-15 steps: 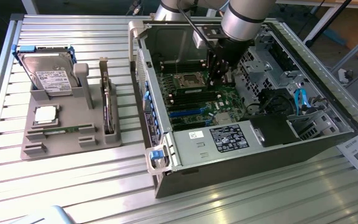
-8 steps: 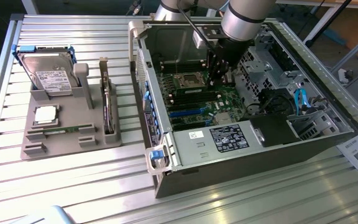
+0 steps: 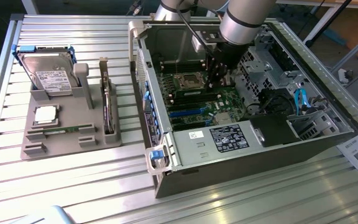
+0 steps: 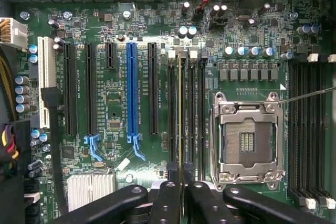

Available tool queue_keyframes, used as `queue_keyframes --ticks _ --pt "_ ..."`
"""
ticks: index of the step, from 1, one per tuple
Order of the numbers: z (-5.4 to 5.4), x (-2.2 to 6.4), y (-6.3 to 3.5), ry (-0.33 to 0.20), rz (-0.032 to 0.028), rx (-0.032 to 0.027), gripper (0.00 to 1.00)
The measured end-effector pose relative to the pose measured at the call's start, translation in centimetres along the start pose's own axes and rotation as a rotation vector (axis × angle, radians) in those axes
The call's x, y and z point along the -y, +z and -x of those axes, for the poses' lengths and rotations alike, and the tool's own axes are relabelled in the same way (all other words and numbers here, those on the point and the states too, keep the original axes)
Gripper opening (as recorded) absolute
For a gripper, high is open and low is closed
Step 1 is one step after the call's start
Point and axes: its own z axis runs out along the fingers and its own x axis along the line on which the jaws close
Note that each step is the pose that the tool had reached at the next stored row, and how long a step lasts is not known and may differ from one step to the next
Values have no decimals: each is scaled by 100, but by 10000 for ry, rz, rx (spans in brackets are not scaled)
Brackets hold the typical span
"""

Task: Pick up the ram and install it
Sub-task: 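Insert the ram into the slot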

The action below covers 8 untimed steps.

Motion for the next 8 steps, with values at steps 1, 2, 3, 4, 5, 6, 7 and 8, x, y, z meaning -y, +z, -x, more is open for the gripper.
queue_keyframes --ticks 1,2,3,4,5,6,7,8 --pt "0 0 12 0 0 0 12" --pt "-1 0 16 0 0 0 12" --pt "-1 0 17 0 0 -2 12" --pt "-1 0 17 0 1 -2 12" --pt "-1 0 17 0 0 -2 12" --pt "-1 1 17 1 0 -1 12" --pt "-1 7 17 -1 0 0 12" --pt "0 15 17 -1 0 -1 12"
